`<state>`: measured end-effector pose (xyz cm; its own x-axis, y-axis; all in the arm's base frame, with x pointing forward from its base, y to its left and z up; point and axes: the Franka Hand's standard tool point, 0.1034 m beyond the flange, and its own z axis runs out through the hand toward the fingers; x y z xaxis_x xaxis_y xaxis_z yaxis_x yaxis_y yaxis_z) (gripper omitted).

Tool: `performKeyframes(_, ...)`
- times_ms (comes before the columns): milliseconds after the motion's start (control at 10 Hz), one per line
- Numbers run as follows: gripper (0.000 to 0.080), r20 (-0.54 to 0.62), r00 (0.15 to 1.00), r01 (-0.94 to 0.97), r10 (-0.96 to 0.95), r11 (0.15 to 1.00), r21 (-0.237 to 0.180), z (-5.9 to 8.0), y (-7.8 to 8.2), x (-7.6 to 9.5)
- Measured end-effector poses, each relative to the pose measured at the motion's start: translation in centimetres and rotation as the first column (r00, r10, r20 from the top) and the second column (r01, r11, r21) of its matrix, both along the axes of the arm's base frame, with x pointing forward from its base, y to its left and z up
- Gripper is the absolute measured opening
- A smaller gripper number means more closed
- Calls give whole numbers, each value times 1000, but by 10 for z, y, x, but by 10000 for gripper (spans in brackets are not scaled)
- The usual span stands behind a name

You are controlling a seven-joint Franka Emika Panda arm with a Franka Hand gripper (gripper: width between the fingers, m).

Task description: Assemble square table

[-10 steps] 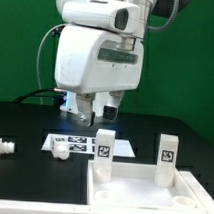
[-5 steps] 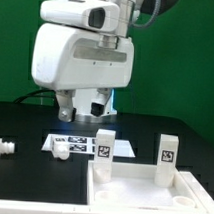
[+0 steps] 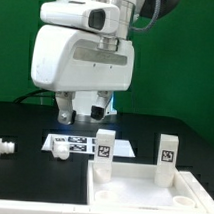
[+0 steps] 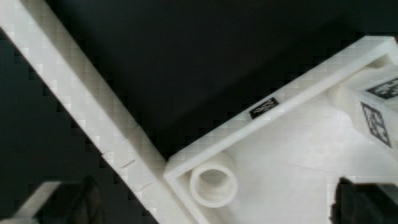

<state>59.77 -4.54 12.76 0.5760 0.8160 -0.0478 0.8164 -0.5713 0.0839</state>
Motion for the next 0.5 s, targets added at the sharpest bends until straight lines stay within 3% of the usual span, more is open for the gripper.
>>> performKeyframes(200, 648, 7, 1000, -10, 9, 1000, 3, -2, -8, -3)
performKeyframes(300, 648, 14, 1000, -3, 3, 1000, 13, -16, -37, -29)
performKeyframes(400, 648, -27, 999, 35, -34, 999, 13, -27, -56, -57)
performKeyframes(500, 648, -40, 998, 50, -50, 999, 15, -28, -64, -69)
